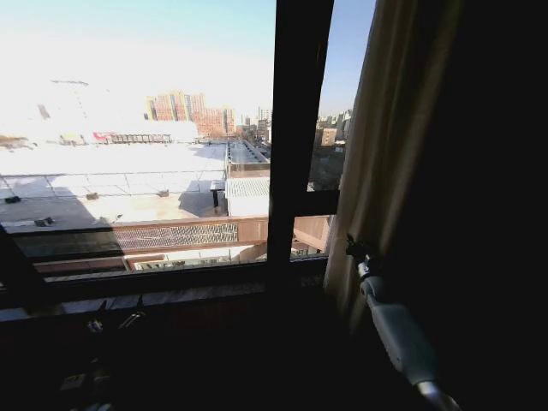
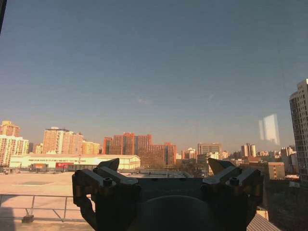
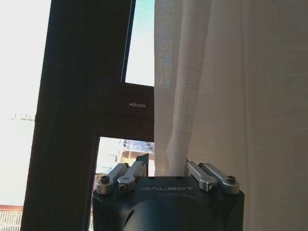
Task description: Open the curtains by pulling them apart, changing their state from closed to fully open.
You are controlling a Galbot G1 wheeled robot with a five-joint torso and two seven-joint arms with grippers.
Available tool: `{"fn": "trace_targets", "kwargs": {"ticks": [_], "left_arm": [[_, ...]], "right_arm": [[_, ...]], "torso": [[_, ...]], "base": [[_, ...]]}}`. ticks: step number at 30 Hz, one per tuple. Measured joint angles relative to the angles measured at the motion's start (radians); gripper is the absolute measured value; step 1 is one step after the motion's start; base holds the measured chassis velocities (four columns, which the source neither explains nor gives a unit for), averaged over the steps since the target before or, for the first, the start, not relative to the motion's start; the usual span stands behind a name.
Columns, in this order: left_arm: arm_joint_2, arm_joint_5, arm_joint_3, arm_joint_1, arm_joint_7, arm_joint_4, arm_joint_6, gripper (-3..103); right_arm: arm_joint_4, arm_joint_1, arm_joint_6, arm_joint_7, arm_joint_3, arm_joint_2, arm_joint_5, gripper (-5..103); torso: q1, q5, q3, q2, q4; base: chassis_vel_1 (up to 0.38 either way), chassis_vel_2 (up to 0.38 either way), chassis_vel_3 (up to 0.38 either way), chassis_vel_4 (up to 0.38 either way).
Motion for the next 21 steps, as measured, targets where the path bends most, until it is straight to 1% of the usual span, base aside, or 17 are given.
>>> {"fn": "trace_targets", "kwargs": {"ticks": [1, 2, 3, 4, 5, 7, 9, 11, 13, 16, 18, 19, 21], "left_arm": [[0.0, 0.0, 0.0, 0.0, 0.0, 0.0, 0.0, 100], [0.0, 0.0, 0.0, 0.0, 0.0, 0.0, 0.0, 100], [0.0, 0.0, 0.0, 0.0, 0.0, 0.0, 0.0, 100], [0.0, 0.0, 0.0, 0.0, 0.0, 0.0, 0.0, 100], [0.0, 0.0, 0.0, 0.0, 0.0, 0.0, 0.0, 100], [0.0, 0.0, 0.0, 0.0, 0.0, 0.0, 0.0, 100], [0.0, 0.0, 0.0, 0.0, 0.0, 0.0, 0.0, 100], [0.0, 0.0, 0.0, 0.0, 0.0, 0.0, 0.0, 100], [0.0, 0.0, 0.0, 0.0, 0.0, 0.0, 0.0, 100], [0.0, 0.0, 0.0, 0.0, 0.0, 0.0, 0.0, 100], [0.0, 0.0, 0.0, 0.0, 0.0, 0.0, 0.0, 100], [0.0, 0.0, 0.0, 0.0, 0.0, 0.0, 0.0, 100], [0.0, 0.0, 0.0, 0.0, 0.0, 0.0, 0.0, 100]], "right_arm": [[0.0, 0.0, 0.0, 0.0, 0.0, 0.0, 0.0, 25], [0.021, -0.012, -0.006, -0.002, -0.008, -0.001, 0.007, 30], [0.055, -0.034, -0.015, -0.003, -0.021, -0.003, 0.015, 30], [0.09, -0.058, -0.022, -0.006, -0.033, -0.005, 0.019, 36], [0.131, -0.09, -0.024, -0.008, -0.052, -0.01, 0.023, 46], [0.139, -0.098, -0.024, -0.009, -0.056, -0.011, 0.024, 46], [0.177, -0.143, -0.01, -0.024, -0.065, -0.015, 0.034, 57], [0.211, -0.19, 0.006, -0.026, -0.066, -0.02, 0.067, 68], [0.218, -0.202, 0.009, -0.03, -0.062, -0.022, 0.071, 68], [0.239, -0.238, 0.029, -0.046, -0.042, -0.035, 0.066, 84], [0.243, -0.242, 0.031, -0.047, -0.037, -0.037, 0.066, 84], [0.25, -0.251, 0.034, -0.049, -0.027, -0.04, 0.066, 95], [0.256, -0.258, 0.037, -0.052, -0.019, -0.042, 0.066, 95]], "torso": [[0.0, 0.0, 0.0, 0.0, 0.0], [0.0, 0.0001, 0.0, 0.0, -0.0001], [0.0, 0.0001, 0.0, 0.0, 0.0], [0.0, 0.0001, 0.0, 0.0, -0.0001], [0.0, 0.0001, 0.0, 0.0, -0.0001], [0.0, 0.0001, 0.0, 0.0, -0.0001], [0.0, 0.0002, 0.0, 0.0, -0.0001], [0.0, 0.0003, 0.0, 0.0, -0.0003], [0.0, 0.0003, 0.0, 0.0, -0.0002], [0.0, 0.0002, 0.0, 0.0, -0.0003], [0.0, 0.0002, 0.0, 0.0, -0.0003], [0.0, 0.0002, 0.0, 0.0, -0.0002], [0.0, 0.0002, 0.0, 0.0, -0.0002]], "base": [[0.0, 0.0, 0.0, 0.0], [0.0, 0.0, 0.0, 0.0], [0.0, 0.0, 0.0, 0.0], [0.0, 0.0, 0.0, 0.0], [0.0, 0.0, 0.0, 0.0], [0.0, 0.0, 0.0, 0.0], [0.0, 0.0, 0.0, 0.0], [0.0, 0.0, 0.0, 0.0], [0.0, 0.0, 0.0, 0.0], [0.0, 0.0, 0.0, 0.0], [0.0, 0.0, 0.0, 0.0], [0.0, 0.0, 0.0, 0.0], [0.0, 0.0, 0.0, 0.0]]}}
